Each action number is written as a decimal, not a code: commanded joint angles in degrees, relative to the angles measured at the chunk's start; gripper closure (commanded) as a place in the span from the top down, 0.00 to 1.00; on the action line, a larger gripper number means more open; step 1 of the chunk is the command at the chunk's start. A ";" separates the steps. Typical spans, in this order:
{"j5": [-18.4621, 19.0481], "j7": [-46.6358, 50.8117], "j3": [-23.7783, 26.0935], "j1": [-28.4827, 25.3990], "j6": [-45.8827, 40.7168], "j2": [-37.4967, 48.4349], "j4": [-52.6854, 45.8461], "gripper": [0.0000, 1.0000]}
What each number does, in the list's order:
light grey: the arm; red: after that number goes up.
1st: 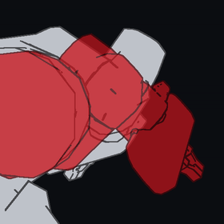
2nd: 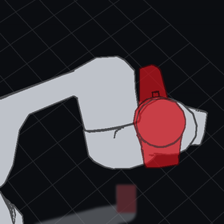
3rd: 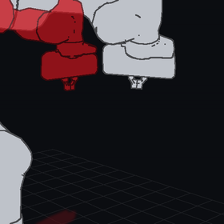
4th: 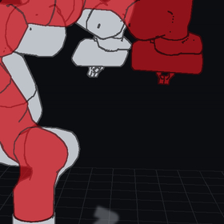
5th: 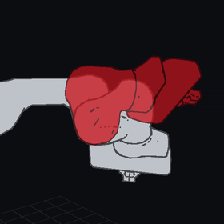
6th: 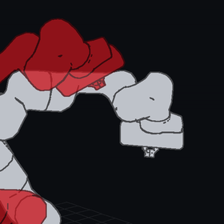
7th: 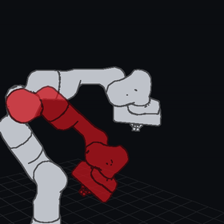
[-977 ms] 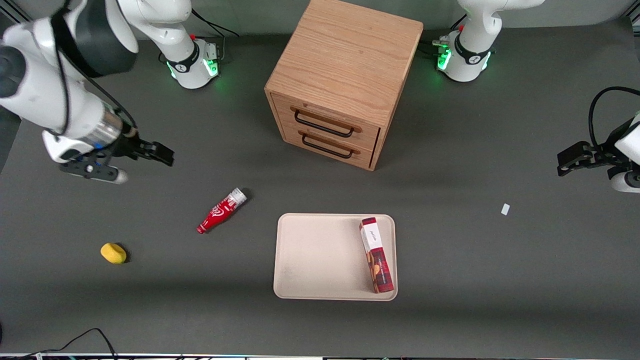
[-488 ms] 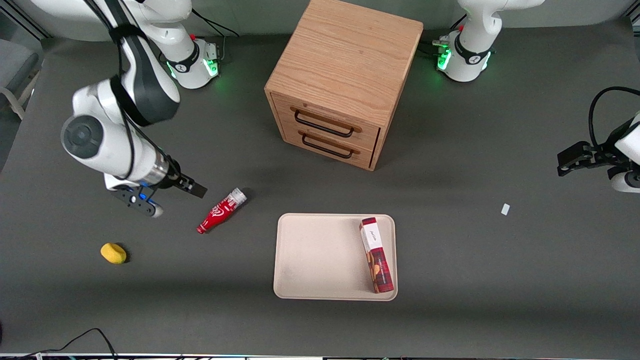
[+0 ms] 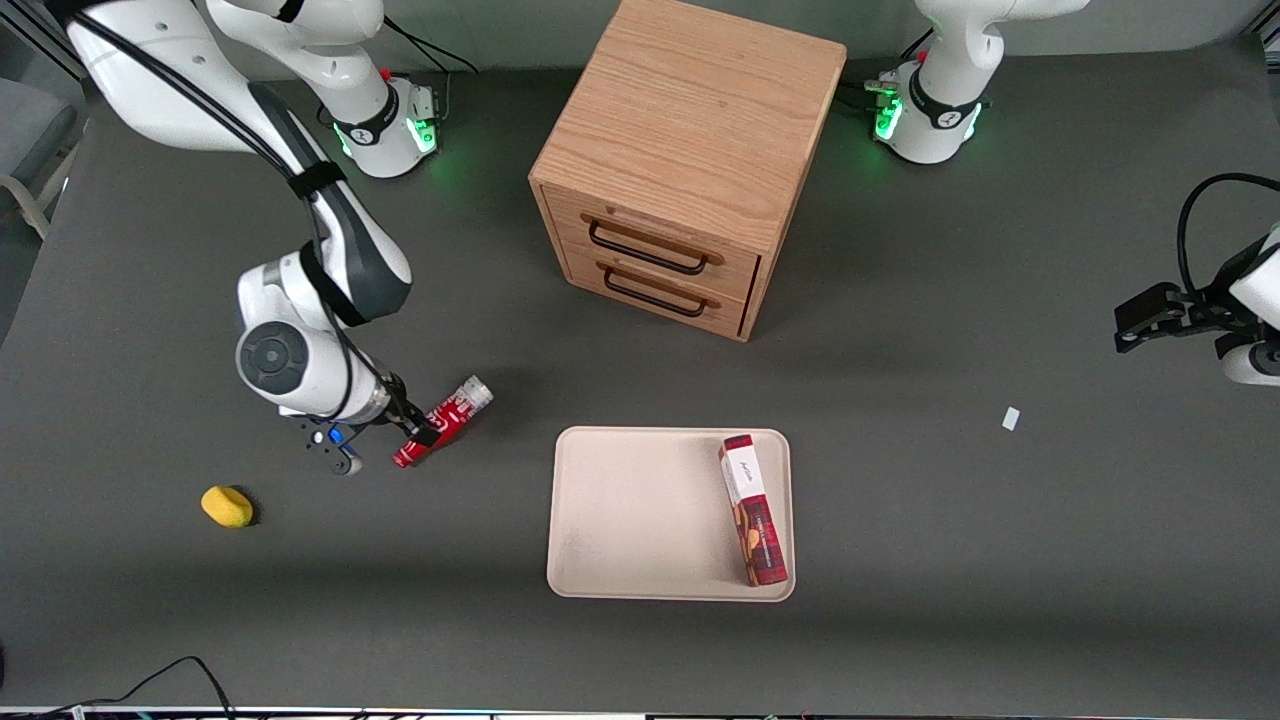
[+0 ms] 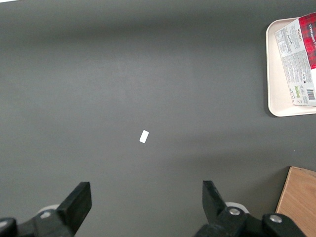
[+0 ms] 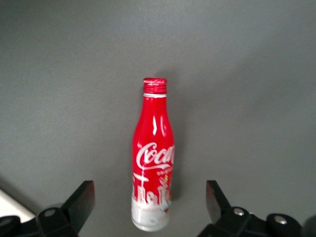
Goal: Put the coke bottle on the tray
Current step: 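Lower the open right gripper around the bottle's body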
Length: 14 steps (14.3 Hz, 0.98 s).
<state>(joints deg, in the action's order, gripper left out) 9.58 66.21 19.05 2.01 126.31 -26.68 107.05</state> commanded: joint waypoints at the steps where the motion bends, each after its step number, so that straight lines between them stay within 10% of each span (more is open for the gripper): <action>1: 2.20 4.01 -0.16 -0.87 4.28 -2.05 1.41 1.00; 10: 8.27 11.22 -0.24 -1.22 12.81 -7.51 4.13 1.00; 14: 8.53 11.14 -0.24 -1.22 13.43 -7.60 4.66 0.54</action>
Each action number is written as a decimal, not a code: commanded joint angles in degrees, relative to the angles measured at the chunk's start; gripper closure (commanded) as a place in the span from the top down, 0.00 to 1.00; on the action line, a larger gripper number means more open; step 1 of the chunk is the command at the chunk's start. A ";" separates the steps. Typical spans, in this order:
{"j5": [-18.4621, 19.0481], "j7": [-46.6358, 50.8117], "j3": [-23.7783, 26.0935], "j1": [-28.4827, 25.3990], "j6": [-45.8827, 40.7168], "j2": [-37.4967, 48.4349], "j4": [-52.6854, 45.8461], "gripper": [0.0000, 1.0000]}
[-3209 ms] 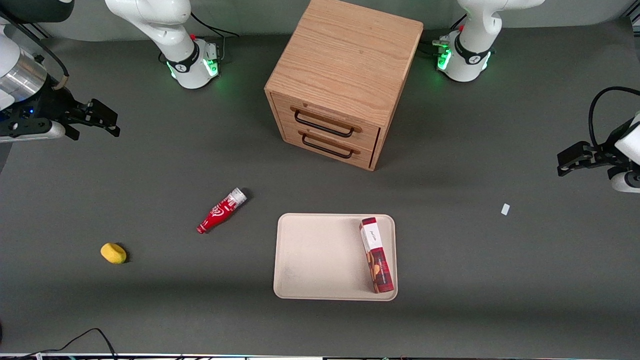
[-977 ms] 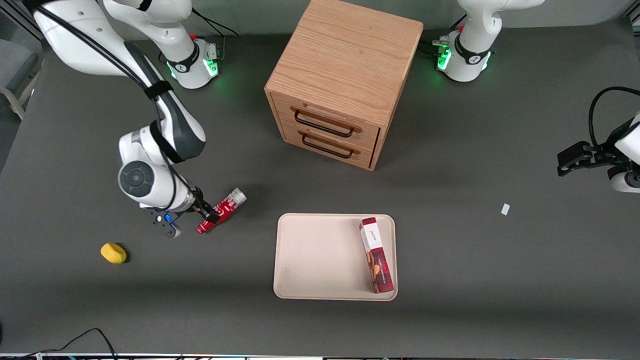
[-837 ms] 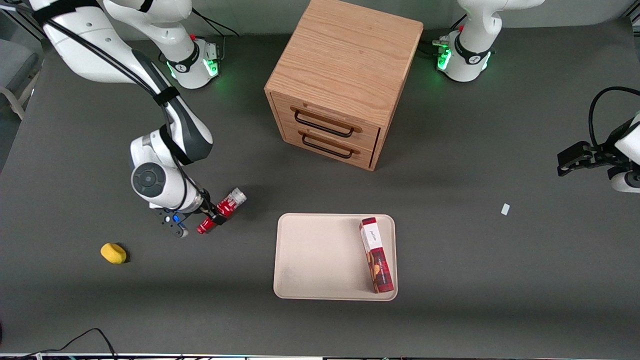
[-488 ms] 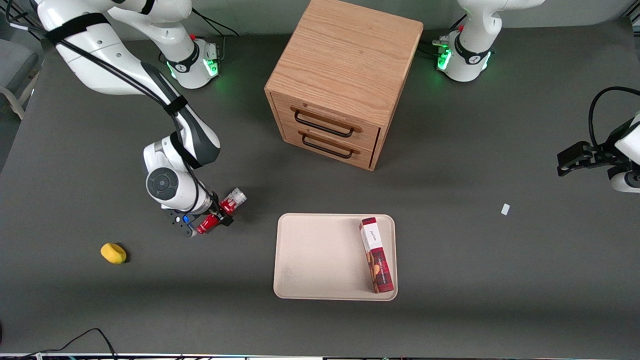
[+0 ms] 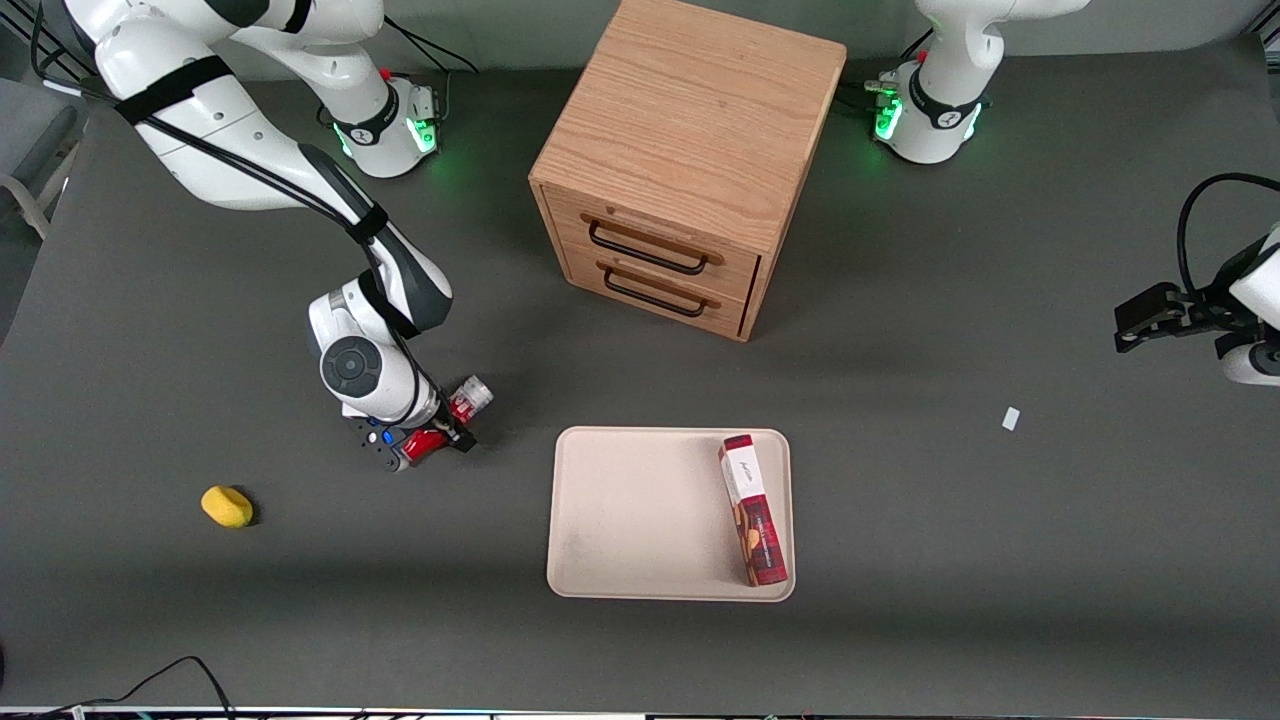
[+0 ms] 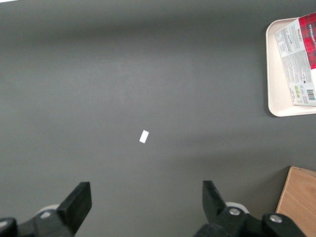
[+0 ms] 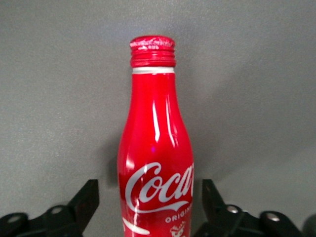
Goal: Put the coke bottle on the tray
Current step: 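Close the right gripper on the bottle and lift it, then carry the bottle upright with the right gripper over the white tray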
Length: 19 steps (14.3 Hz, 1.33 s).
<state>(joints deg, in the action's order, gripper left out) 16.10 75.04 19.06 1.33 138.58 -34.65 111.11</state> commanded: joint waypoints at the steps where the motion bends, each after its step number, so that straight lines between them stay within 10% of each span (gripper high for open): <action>1: 2.18 2.30 -0.25 -0.53 1.08 0.37 0.60 0.42; 8: 2.62 -4.00 -0.34 0.61 -0.85 3.79 -0.63 0.25; 19: -2.56 -27.12 4.40 -0.35 -33.11 5.65 -34.27 0.25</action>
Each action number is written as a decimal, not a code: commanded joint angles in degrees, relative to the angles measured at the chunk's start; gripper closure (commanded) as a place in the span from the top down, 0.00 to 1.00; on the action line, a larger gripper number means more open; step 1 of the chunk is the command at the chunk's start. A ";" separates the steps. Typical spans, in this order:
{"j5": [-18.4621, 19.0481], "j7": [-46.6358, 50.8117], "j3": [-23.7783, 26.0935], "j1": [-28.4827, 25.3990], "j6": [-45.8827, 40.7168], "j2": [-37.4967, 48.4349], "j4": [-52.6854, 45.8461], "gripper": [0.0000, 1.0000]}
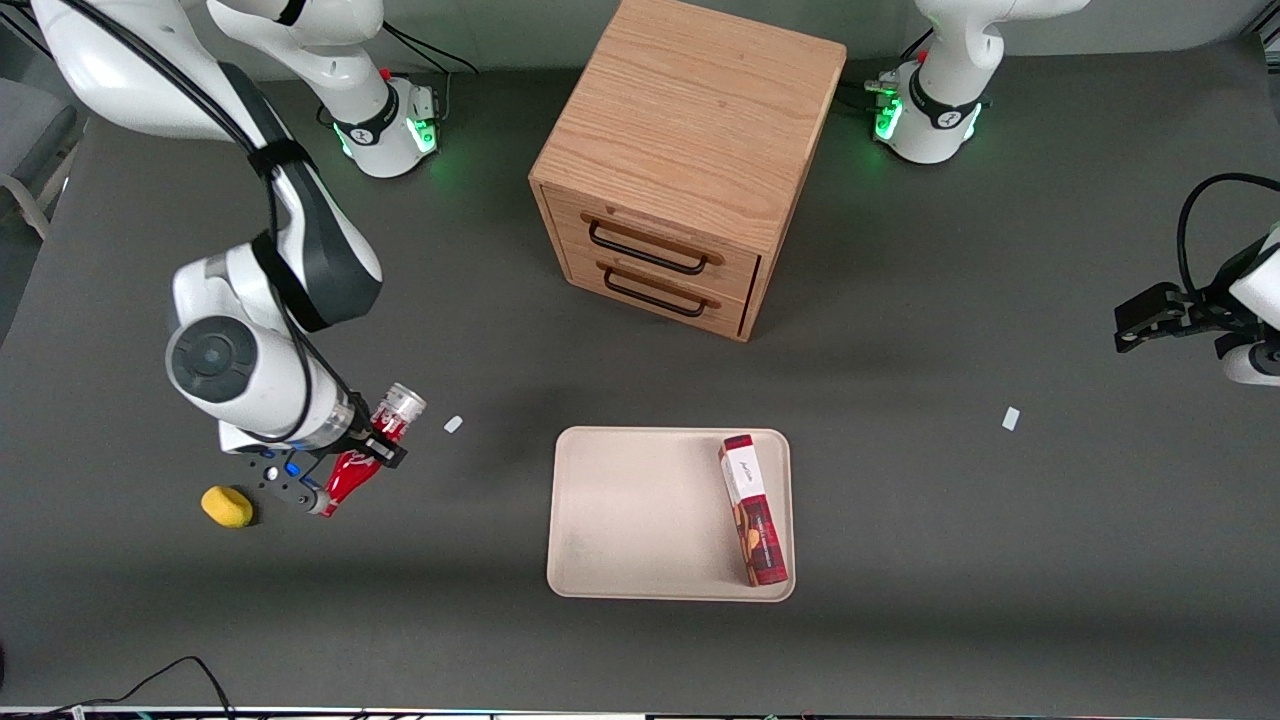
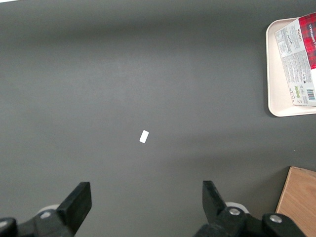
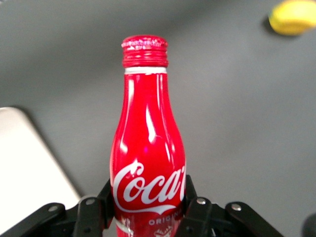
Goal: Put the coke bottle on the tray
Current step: 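Carry the bottle upright with the right gripper over the white tray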
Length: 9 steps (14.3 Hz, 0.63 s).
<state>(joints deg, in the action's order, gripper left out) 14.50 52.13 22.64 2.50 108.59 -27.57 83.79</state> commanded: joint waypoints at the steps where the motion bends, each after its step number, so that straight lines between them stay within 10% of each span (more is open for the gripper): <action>1: -0.96 -6.92 1.26 -2.14 -3.38 -2.22 -9.41 0.25; 9: -0.70 -20.81 3.37 -13.65 4.93 -19.34 -28.60 0.28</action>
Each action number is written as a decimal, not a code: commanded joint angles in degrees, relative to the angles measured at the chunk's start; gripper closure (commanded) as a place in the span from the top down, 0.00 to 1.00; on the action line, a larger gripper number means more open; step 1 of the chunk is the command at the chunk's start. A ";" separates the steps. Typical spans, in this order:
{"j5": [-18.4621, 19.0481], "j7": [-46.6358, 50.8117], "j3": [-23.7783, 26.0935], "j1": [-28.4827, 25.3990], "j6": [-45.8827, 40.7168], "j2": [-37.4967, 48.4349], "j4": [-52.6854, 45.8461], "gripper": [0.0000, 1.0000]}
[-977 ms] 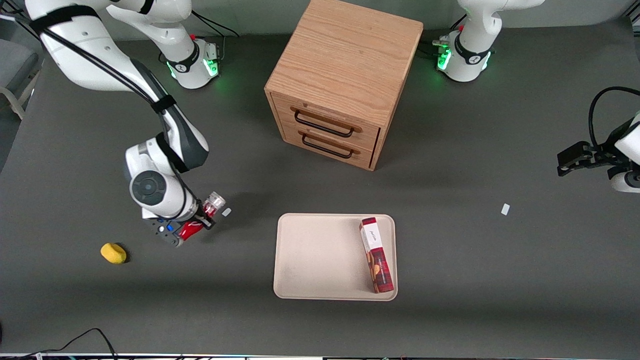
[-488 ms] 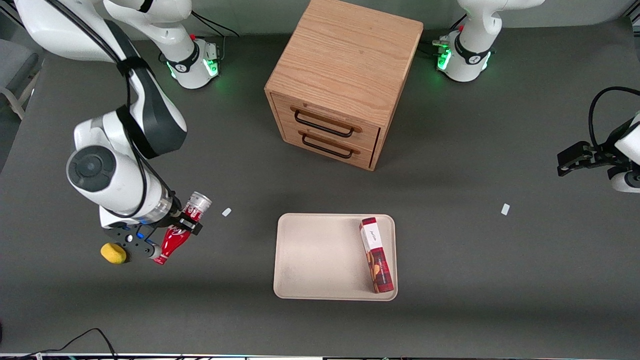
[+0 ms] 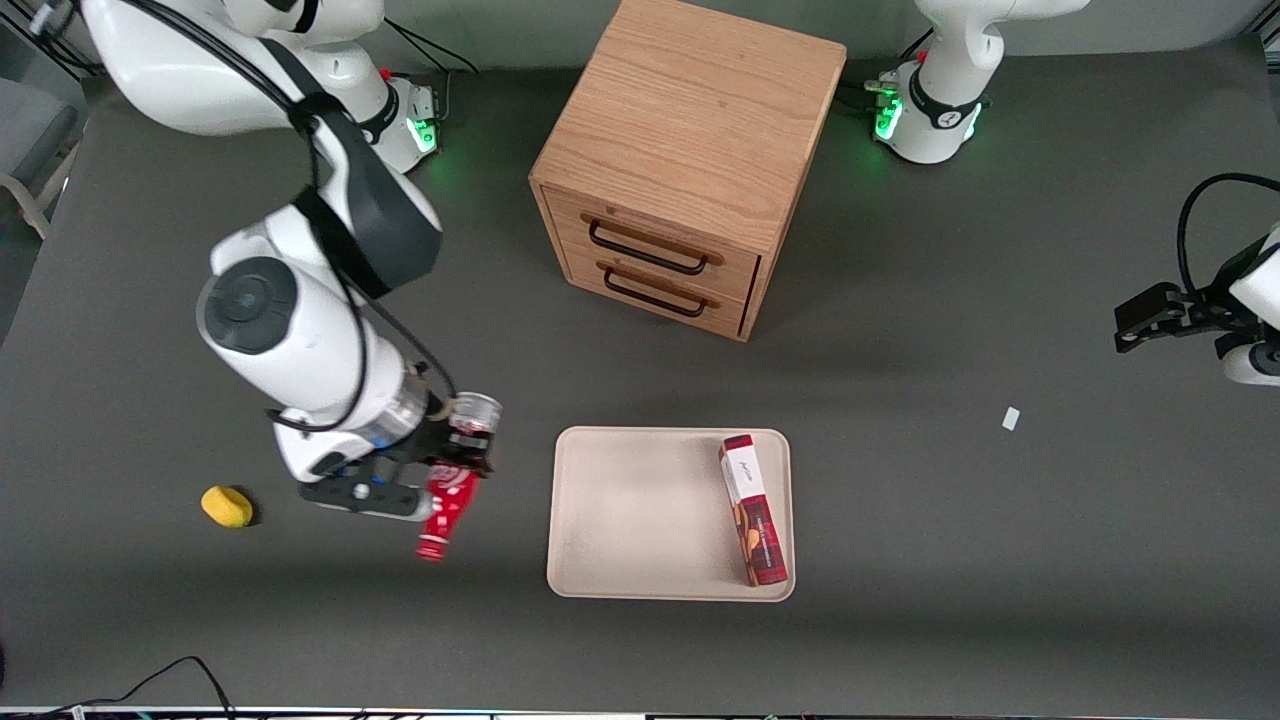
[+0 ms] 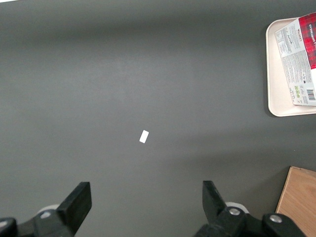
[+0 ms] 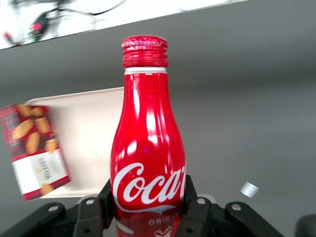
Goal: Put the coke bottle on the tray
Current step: 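Carry the bottle upright with the right gripper over the white tray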
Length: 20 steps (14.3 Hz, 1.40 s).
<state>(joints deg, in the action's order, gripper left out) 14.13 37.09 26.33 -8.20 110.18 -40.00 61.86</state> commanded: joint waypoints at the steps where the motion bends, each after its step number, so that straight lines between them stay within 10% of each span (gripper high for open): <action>1: 0.02 -8.33 -0.49 -3.83 5.37 -9.19 -6.76 0.30; 14: 0.11 -10.73 -6.29 -7.44 20.68 -24.86 -4.38 0.45; 17: 0.02 -9.94 -6.29 -7.44 20.95 -24.95 -4.38 0.65; 18: 0.11 -9.76 -6.38 -7.53 21.04 -24.95 -4.38 0.95; 20: 0.19 -9.67 -6.38 -7.53 22.61 -24.95 -3.86 1.00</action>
<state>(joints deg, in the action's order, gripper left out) 14.23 27.03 20.76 -14.70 131.42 -64.63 58.92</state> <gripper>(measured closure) 0.273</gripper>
